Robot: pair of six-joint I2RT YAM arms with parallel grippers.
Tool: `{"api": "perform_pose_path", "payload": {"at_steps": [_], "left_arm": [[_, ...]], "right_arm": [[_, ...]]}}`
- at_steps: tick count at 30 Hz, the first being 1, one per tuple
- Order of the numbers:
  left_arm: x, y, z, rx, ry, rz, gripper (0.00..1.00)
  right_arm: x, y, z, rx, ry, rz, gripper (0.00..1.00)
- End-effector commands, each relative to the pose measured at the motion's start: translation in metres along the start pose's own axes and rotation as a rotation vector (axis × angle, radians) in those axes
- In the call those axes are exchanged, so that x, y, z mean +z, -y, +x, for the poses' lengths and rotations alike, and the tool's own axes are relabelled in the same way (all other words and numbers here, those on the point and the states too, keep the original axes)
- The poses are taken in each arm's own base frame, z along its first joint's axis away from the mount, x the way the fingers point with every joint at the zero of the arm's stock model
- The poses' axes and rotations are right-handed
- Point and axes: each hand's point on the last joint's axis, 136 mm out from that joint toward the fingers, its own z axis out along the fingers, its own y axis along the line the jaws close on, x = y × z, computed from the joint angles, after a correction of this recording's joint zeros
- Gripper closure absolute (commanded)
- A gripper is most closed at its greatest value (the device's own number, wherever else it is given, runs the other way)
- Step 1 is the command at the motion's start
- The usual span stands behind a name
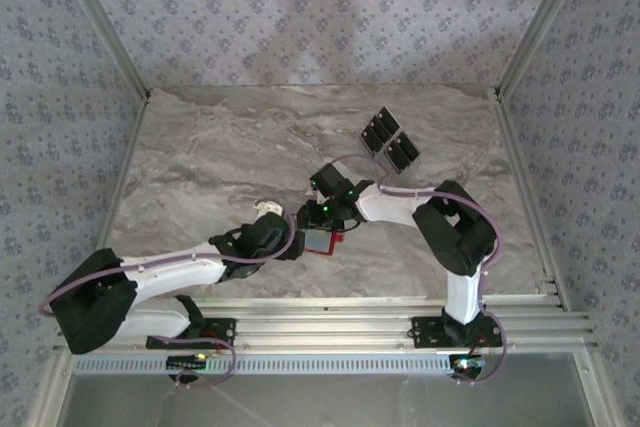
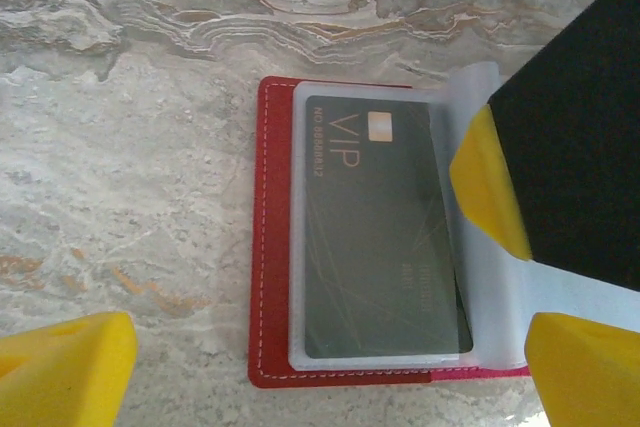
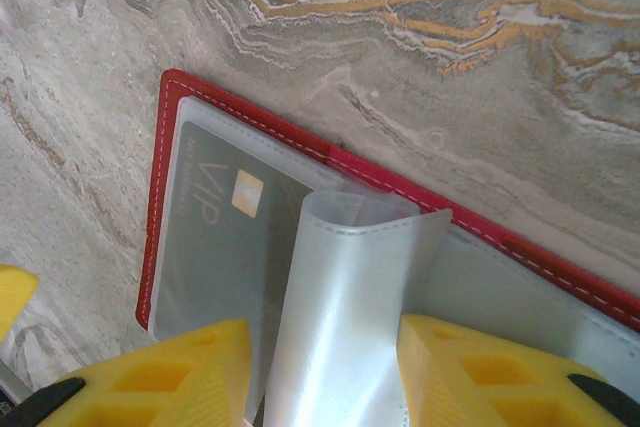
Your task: Put the credit cards into the card holder
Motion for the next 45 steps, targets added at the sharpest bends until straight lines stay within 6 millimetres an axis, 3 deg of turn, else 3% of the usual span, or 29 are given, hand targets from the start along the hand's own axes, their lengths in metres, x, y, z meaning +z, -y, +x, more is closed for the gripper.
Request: {"api": "perform_pose_path", "payload": {"at_steps": [1, 6, 12, 18, 24, 32, 45], "left_arm": [[0.002, 0.015, -0.012, 0.015, 0.025, 0.033, 0.00], [0.012, 0.019, -0.010, 0.044, 0.019, 0.001, 0.00], [0.024, 0.004, 0.003, 0.065, -0.015, -0.119, 0.00], [0.030, -0.009, 0.019, 0.042, -0.052, -0.177, 0.00], [0.031, -0.012, 0.024, 0.029, -0.059, -0.180, 0.00], [0.033, -0.013, 0.028, 0.030, -0.070, -0.182, 0.00], [0.029, -0.004, 0.022, 0.025, -0.063, -0.137, 0.00]], "right_arm": [[0.007, 0.005, 0.006, 0.024, -0.032, 0.013, 0.55], [0.006, 0.004, 0.005, 0.027, -0.031, 0.007, 0.55], [0.003, 0.001, 0.004, 0.028, -0.027, -0.004, 0.55], [-0.016, -0.002, -0.007, 0.025, 0.020, -0.017, 0.55], [-0.034, 0.009, -0.009, 0.035, 0.061, 0.005, 0.54], [-0.020, 0.022, -0.001, 0.065, 0.045, 0.006, 0.54], [-0.004, 0.015, -0.006, 0.048, 0.053, -0.056, 0.54]]}}
